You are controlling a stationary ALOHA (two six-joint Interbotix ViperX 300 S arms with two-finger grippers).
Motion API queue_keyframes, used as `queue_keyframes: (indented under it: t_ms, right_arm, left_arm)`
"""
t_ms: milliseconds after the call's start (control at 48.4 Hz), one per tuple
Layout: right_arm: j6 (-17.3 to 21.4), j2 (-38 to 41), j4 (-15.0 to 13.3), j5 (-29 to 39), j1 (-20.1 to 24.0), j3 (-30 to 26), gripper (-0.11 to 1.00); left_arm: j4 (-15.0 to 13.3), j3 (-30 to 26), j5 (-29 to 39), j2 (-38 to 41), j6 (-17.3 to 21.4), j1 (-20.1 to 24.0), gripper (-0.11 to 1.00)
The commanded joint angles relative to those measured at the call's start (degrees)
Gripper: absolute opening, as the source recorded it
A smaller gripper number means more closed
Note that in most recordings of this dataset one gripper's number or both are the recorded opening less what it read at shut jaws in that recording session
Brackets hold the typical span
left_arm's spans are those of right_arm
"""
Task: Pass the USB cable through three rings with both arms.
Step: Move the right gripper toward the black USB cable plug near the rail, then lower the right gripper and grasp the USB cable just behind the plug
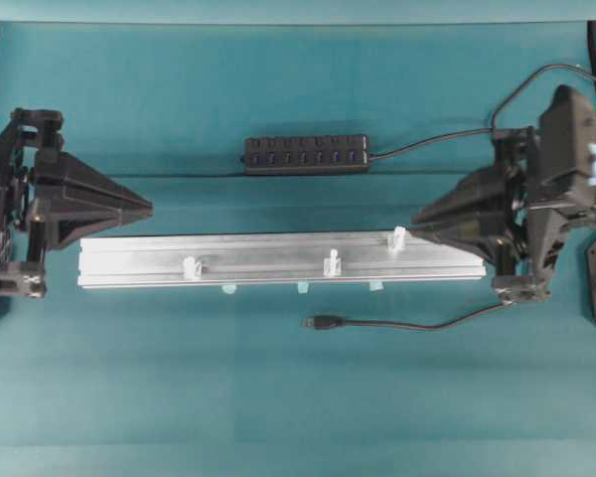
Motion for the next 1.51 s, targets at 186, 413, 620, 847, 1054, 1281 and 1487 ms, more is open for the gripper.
queue_keyframes:
  t_ms: [186, 413, 620, 847, 1054, 1281, 1487]
  right_arm:
    - [-0.1, 9.2, -0.5, 15.6, 2.1, -8.0, -0.11]
    - [-1.4, 16.8, -1.1, 24.7, 3.3, -14.9, -0.11]
    - [-3.3, 19.2, -1.6, 25.0, 3.9, -17.2, -0.11]
    - [-3.1, 19.2, -1.6, 25.1, 4.0, -17.0, -0.11]
    - [-3.2, 21.8, -1.6, 25.9, 4.5, -18.0, -0.11]
    - [-2.9, 27.4, -1.6, 29.1, 5.4, -21.8, -0.11]
    - [-3.5, 31.5, -1.4, 33.6, 6.9, -25.8, -0.11]
  left_arm:
    - [0.2, -0.5, -0.1, 0.4, 2.8, 0.1, 0.07]
    - [0.2, -0.8, 2.5, 1.1, 2.8, 0.7, 0.1]
    - [0.2, -1.3, 4.1, 3.3, 3.2, 1.8, 0.49]
    - [0.2, -1.0, 4.7, 3.3, 4.2, 0.4, 0.81]
    - [0.2, -0.2, 4.9, 0.5, 7.9, -0.3, 0.19]
    - [0.2, 0.2, 5.5, -0.7, 8.3, -0.3, 0.0]
    - [0.2, 0.4, 7.4, -0.4, 8.3, -0.3, 0.0]
